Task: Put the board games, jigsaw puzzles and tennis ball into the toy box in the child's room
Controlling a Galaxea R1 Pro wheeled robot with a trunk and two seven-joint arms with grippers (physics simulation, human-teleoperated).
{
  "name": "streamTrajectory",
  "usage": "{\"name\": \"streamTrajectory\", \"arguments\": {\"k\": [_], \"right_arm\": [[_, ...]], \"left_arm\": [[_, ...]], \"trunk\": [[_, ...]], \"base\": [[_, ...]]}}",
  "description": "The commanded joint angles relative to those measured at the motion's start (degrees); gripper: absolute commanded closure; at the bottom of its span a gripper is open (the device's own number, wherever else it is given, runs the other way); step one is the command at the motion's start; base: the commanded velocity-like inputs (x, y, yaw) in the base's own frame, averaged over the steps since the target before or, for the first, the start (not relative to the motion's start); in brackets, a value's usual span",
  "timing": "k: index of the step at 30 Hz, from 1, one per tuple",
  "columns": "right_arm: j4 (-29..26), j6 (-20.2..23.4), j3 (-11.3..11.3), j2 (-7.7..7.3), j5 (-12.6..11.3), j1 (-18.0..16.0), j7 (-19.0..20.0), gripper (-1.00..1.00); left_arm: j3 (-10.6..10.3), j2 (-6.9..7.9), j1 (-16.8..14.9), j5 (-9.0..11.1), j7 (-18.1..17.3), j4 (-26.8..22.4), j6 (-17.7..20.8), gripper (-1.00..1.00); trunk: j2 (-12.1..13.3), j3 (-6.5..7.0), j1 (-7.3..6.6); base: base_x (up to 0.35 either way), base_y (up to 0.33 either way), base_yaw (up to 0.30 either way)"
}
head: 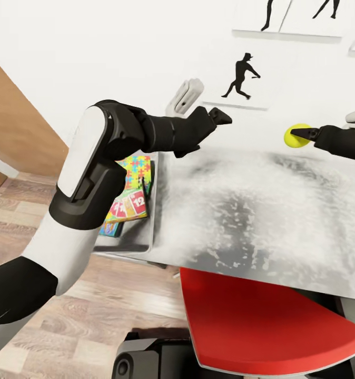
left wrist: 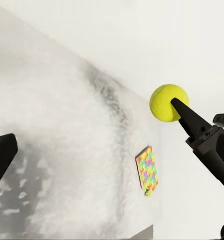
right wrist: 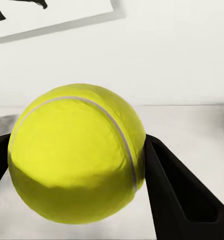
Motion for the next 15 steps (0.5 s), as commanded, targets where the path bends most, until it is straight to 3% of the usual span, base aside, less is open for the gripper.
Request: {"name": "streamTrajectory", "arguments": {"k": [1,10,15], "right_arm": [[-0.05,0.17,0.00,-0.03,-0.77,0.00,-0.71,1.00],[-0.04,0.17,0.10,0.01,-0.83,0.80,0.32,1.00],[-0.02,0.17,0.18,0.37,-0.85,1.19,2.35,1.00]], "left_arm": [[0.31,0.42,-0.18,0.25,1.23,-0.02,0.28,-1.00],[3.75,3.00,-1.66,0.40,5.42,-0.10,0.98,-1.00],[5.17,6.50,-1.88,0.47,6.65,-0.11,1.44,-1.00]], "trunk": [[-0.09,0.00,0.04],[-0.09,0.66,0.04],[-0.09,1.01,0.04]], "base": [[0.000,0.000,0.211],[0.000,0.000,0.214],[0.000,0.000,0.218]]}}
